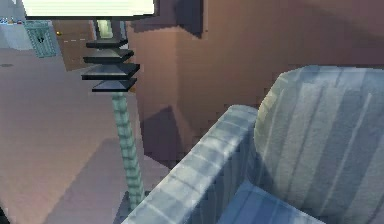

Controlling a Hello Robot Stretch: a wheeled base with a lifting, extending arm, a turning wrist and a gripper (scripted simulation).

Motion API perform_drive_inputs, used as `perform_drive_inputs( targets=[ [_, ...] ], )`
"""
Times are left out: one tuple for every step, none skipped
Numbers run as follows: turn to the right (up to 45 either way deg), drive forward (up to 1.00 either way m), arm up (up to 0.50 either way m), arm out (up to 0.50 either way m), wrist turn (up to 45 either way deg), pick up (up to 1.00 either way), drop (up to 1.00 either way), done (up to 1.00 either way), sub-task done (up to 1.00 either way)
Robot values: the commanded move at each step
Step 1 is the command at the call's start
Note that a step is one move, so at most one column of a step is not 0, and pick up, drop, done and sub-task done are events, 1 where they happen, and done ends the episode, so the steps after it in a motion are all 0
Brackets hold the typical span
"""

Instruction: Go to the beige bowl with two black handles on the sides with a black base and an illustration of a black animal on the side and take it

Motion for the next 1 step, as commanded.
perform_drive_inputs(
  targets=[
    [0.0,0.0,-0.3,0.0,0.0,0.0,0.0,0.0,0.0]
  ],
)
